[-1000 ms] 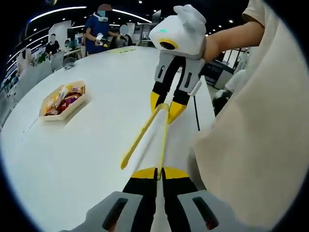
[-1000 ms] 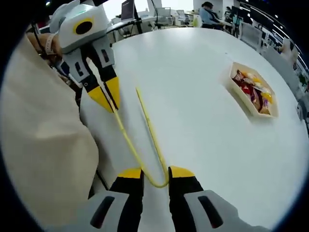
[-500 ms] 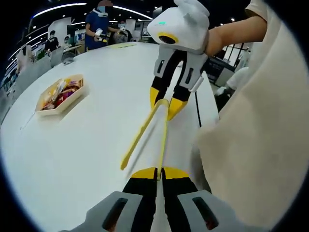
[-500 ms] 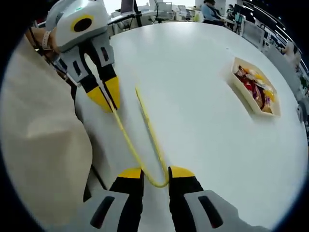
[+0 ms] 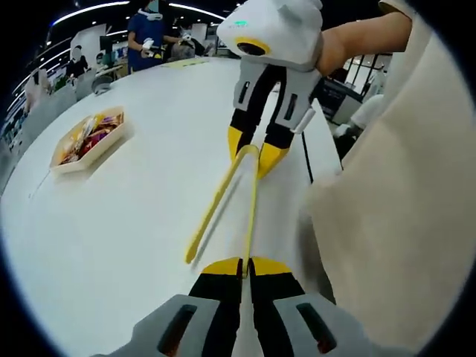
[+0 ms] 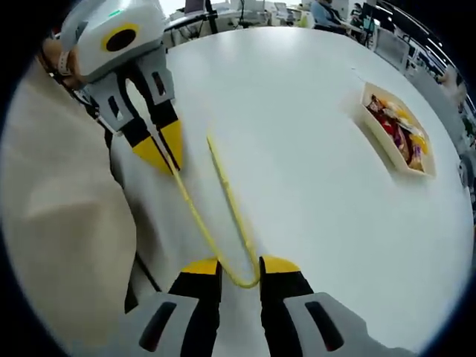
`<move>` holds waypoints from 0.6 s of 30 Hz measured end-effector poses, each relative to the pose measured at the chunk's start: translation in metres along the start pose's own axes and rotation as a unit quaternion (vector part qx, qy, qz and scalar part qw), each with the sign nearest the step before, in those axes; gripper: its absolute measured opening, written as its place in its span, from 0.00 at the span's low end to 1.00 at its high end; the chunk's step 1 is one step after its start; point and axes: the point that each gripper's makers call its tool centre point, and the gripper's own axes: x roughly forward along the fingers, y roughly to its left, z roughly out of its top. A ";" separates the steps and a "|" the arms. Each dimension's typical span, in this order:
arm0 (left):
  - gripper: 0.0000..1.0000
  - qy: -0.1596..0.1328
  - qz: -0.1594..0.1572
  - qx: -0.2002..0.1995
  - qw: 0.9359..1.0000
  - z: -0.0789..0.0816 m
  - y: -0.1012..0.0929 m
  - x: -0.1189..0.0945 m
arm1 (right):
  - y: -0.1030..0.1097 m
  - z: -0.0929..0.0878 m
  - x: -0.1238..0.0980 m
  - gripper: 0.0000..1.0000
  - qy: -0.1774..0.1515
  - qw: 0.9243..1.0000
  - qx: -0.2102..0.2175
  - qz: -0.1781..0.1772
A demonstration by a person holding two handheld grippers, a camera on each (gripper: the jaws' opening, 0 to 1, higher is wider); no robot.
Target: Place the target food into the container with the food tongs after gripping and lifting it, then release it inside without dropping or visibly crushing the food.
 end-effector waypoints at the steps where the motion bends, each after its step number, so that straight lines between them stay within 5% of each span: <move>1: 0.01 0.001 0.000 0.000 1.000 0.000 0.000 0.000 | 0.000 0.000 0.000 0.19 0.001 1.000 0.000 0.000; 18: 0.01 0.008 0.008 -0.007 1.000 -0.003 0.003 0.005 | -0.003 -0.005 0.006 0.19 0.007 1.000 0.016 -0.002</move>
